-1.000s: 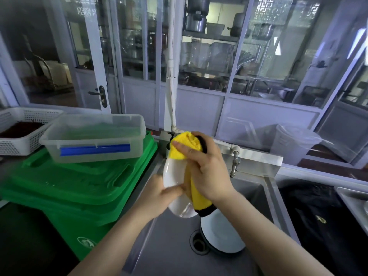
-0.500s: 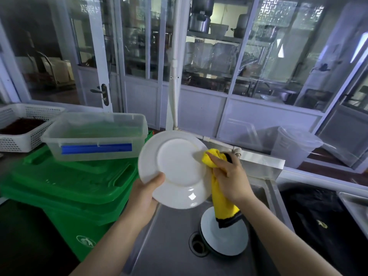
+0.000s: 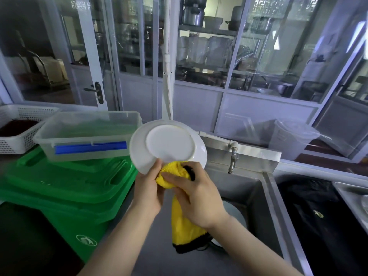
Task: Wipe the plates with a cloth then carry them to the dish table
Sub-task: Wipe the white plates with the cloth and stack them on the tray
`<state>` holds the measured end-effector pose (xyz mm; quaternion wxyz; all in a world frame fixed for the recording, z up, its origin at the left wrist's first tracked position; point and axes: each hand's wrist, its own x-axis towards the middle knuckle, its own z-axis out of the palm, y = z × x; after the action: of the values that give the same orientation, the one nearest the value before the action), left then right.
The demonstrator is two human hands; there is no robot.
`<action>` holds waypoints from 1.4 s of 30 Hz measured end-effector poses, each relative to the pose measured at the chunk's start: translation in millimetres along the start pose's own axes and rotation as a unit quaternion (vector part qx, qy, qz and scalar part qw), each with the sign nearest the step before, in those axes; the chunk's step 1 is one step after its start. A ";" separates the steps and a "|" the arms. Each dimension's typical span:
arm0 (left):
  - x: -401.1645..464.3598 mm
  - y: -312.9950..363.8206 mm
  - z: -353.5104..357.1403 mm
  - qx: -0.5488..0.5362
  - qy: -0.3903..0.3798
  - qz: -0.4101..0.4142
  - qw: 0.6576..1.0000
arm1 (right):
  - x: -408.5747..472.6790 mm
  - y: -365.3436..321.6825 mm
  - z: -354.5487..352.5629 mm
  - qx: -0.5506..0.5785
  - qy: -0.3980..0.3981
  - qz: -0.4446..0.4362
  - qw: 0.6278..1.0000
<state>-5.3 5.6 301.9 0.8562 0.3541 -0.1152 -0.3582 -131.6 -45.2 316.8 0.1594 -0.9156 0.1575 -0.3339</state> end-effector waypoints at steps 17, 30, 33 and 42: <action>-15.1 0.5 -16.2 0.191 -0.120 -0.006 0.974 | 7.0 9.9 -21.8 -0.052 0.022 0.010 0.998; -25.1 7.1 -22.6 0.162 -0.132 0.021 0.978 | -10.3 27.7 -27.2 -0.075 -0.001 0.043 0.996; -29.0 7.0 -21.1 0.206 -0.180 0.006 0.962 | -1.4 10.6 -27.2 -0.005 -0.001 0.004 1.000; -38.1 15.8 -18.8 0.312 -0.217 0.033 0.925 | 16.2 17.6 -33.9 0.042 0.080 0.093 0.992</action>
<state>-15.7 49.7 301.3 0.6680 0.5129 -0.4152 -0.3441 -145.5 -73.8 343.6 0.2145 -0.8600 0.2400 -0.3960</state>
